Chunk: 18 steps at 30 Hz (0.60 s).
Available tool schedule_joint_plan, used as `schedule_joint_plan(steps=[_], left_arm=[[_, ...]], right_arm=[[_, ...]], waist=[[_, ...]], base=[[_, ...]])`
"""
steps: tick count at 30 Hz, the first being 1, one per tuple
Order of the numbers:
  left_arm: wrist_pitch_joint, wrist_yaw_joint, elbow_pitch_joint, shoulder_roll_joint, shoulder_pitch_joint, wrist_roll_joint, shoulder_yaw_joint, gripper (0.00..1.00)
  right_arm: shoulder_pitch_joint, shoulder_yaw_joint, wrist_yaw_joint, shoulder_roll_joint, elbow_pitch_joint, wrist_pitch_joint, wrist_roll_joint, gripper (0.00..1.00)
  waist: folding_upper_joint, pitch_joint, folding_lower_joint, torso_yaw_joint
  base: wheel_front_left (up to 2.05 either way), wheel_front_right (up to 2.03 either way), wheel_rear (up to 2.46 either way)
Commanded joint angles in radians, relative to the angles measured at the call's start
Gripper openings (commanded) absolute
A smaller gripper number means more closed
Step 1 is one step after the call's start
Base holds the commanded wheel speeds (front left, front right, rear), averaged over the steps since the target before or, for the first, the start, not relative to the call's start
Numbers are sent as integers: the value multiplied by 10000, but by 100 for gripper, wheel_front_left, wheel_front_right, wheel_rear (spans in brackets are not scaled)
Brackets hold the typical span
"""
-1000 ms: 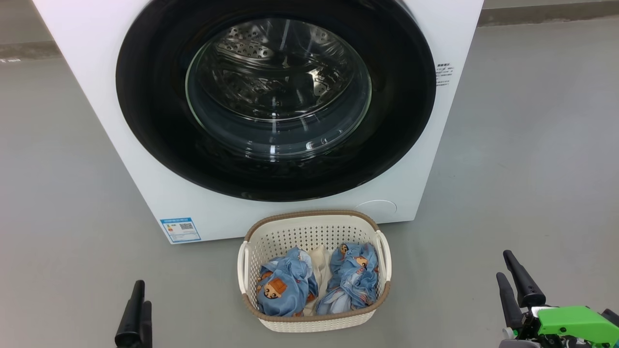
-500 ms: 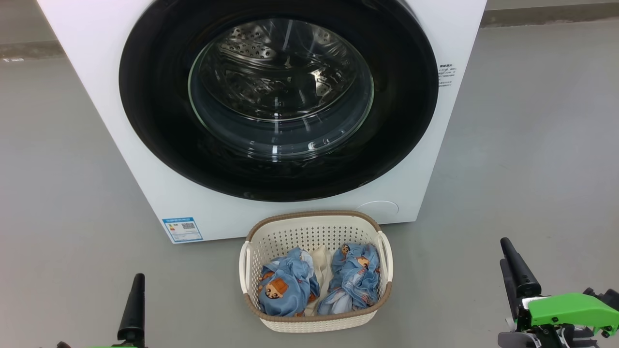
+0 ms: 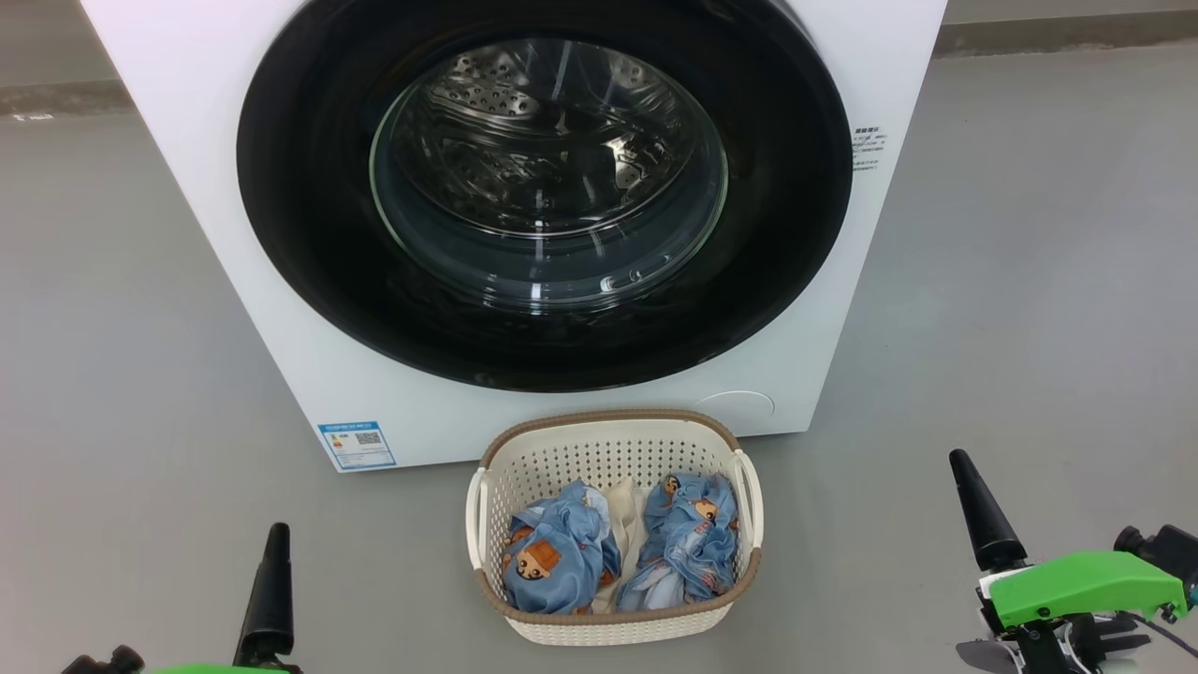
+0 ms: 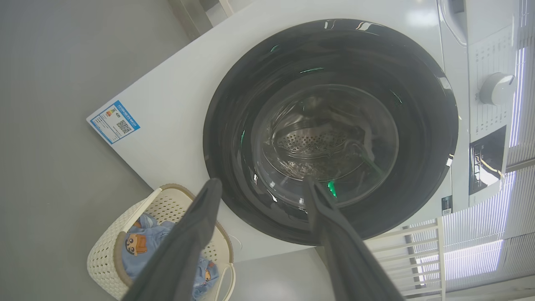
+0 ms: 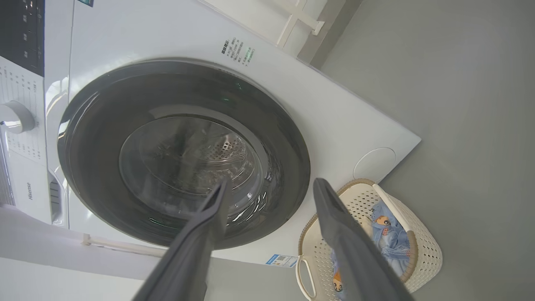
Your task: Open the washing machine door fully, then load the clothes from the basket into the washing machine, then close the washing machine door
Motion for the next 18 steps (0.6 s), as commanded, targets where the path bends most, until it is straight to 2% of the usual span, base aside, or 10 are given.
schedule_joint_plan(steps=[1, 18], left_arm=[[-127, -9, -356, 212, -297, 323, 85, 100], [-598, -9, -431, 462, -308, 2394, -72, 100]], right_arm=[[-567, 137, 33, -214, -239, -128, -443, 100], [-836, 664, 44, -550, -42, -602, -2848, 100]], waist=[[0, -3, -1, 8], [0, -62, -1, 87]], base=[[0, 0, 0], [0, 0, 0]])
